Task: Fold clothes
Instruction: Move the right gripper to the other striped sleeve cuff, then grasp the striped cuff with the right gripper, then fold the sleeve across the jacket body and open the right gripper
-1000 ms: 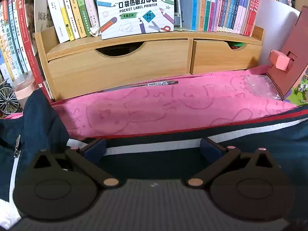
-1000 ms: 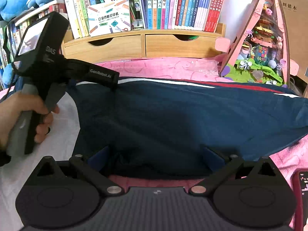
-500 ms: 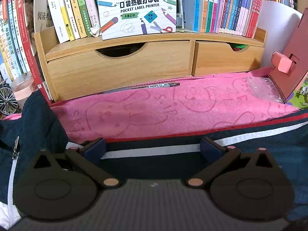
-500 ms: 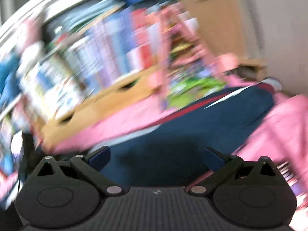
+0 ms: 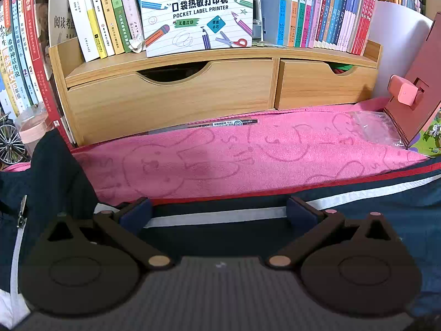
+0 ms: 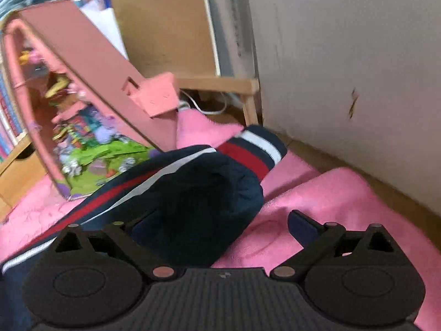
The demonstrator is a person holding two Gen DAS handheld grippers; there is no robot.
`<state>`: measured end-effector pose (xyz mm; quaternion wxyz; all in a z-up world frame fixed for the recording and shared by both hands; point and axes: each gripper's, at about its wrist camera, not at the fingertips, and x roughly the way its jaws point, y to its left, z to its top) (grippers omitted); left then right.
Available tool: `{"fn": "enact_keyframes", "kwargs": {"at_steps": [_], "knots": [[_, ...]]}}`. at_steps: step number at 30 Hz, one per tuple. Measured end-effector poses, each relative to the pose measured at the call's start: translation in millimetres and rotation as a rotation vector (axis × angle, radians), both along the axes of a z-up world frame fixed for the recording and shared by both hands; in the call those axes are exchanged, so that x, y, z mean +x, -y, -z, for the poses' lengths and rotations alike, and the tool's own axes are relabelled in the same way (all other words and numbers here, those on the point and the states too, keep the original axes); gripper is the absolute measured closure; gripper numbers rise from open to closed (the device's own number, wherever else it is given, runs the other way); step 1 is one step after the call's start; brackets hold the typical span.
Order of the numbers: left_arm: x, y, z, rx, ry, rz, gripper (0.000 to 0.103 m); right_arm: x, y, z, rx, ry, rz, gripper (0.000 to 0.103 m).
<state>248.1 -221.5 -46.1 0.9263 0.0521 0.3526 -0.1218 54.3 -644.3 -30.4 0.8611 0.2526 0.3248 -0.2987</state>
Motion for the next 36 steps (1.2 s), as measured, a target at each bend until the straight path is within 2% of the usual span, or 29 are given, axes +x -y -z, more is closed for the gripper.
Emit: {"fn": "enact_keyframes", "kwargs": {"at_steps": [4, 5, 6, 7, 9, 12, 14, 17, 20, 23, 26, 28, 32, 34, 36], "knots": [[0.3, 0.5, -0.1, 0.001, 0.0, 0.0, 0.0, 12.7, 8.3, 6.4, 0.001, 0.026, 0.04, 0.006], [0.3, 0.6, -0.1, 0.001, 0.0, -0.001, 0.0, 16.4, 8.3, 5.9, -0.001, 0.023, 0.043, 0.014], [0.4, 0.7, -0.1, 0.001, 0.0, -0.001, 0.0, 19.2, 6.7, 4.7, -0.002, 0.024, 0.036, 0.031], [0.4, 0.7, -0.2, 0.001, -0.001, 0.0, 0.0, 18.5, 4.0, 2.5, -0.003, 0.03, 0.03, 0.04], [0.4, 0.7, -0.2, 0.001, -0.001, 0.0, 0.0, 15.1, -2.1, -2.4, -0.006, 0.047, 0.02, 0.069], [0.5, 1.1, -0.4, 0.002, -0.002, -0.001, 0.0, 1.0, -11.6, -12.1, 0.009, 0.112, 0.016, 0.083], [0.7, 1.1, -0.5, 0.004, -0.004, 0.0, 0.0, -13.8, -21.5, -25.0, 0.025, 0.189, 0.008, 0.086], [1.0, 1.4, -0.7, 0.007, -0.008, -0.001, 0.0, -33.9, -52.5, -57.5, 0.008, 0.32, -0.082, 0.089], [3.1, -0.2, -1.1, 0.004, -0.016, 0.016, 0.0, -50.2, -102.0, -99.4, -0.09, 0.429, -0.262, 0.089], [2.8, -7.3, -4.6, -0.019, -0.032, 0.039, 0.0, -49.1, -152.4, -134.4, -0.102, 0.518, -0.485, 0.089], [-2.1, -32.5, -17.9, -0.112, -0.055, 0.031, 0.002, -33.2, -201.1, -155.9, -0.087, 0.558, -0.672, 0.089], [-10.3, -65.0, -35.2, -0.239, -0.059, 0.037, 0.002, -18.5, -221.5, -156.9, -0.054, 0.558, -0.734, 0.089], [-45.5, -135.9, -75.8, -0.408, 0.0, 0.069, 0.0, 9.7, -248.7, -143.1, -0.022, 0.498, -0.78, 0.089], [-69.3, -166.4, -91.0, -0.492, -0.009, 0.115, 0.0, 18.6, -263.8, -130.5, -0.024, 0.473, -0.794, 0.089], [-89.3, -185.9, -93.4, -0.561, -0.043, 0.156, 0.0, 16.0, -292.6, -115.5, -0.072, 0.448, -0.806, 0.089]]}}
